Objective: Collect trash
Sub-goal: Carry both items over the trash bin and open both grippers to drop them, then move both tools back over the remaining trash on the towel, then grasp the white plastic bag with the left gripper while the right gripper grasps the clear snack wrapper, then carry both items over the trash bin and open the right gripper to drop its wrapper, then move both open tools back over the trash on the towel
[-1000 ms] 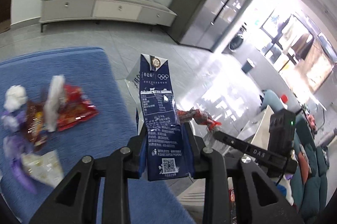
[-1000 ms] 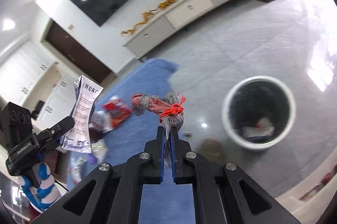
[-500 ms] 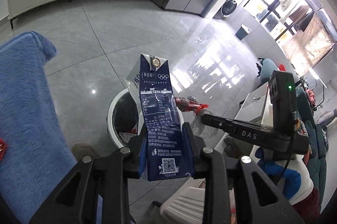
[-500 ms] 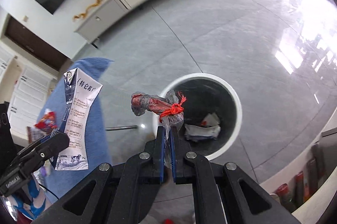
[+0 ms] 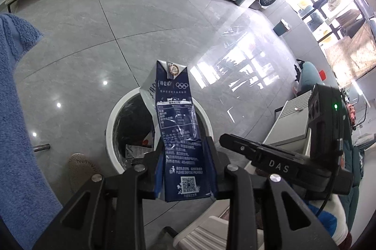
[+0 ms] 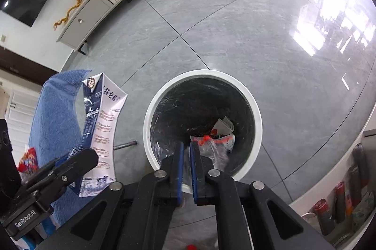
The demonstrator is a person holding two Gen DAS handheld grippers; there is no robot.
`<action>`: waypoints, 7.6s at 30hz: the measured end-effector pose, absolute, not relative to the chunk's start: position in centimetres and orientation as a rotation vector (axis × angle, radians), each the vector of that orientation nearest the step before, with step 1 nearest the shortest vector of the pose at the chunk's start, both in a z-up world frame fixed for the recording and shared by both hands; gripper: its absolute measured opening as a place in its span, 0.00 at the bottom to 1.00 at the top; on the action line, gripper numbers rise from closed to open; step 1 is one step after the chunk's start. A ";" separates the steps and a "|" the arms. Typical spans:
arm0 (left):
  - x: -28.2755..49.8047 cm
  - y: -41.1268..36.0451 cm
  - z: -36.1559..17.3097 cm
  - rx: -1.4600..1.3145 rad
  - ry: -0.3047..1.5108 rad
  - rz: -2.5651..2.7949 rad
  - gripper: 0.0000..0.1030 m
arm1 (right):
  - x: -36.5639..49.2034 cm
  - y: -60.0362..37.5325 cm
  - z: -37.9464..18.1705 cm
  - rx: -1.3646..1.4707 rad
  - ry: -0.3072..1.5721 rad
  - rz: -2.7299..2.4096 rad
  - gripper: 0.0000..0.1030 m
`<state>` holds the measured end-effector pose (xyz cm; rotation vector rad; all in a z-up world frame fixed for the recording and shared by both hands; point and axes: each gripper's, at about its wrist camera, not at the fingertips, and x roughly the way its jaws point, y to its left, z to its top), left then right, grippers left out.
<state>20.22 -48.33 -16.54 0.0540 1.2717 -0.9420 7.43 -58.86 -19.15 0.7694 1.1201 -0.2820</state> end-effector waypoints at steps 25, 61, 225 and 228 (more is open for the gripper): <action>15.6 -41.9 -7.2 0.020 1.084 -0.927 0.44 | 4.7 -54.6 -7.1 0.758 0.839 -0.185 0.32; 9.9 5.8 -5.4 -0.091 0.801 -0.351 0.56 | 6.9 -26.5 -1.9 0.541 0.819 0.279 0.37; 7.7 -17.2 12.4 -0.032 0.507 -0.642 0.53 | -7.3 -39.4 11.8 0.352 0.412 -0.144 0.72; 7.4 -14.4 12.8 -0.046 0.486 -0.607 0.54 | -8.0 -37.6 12.8 0.287 0.379 -0.163 0.78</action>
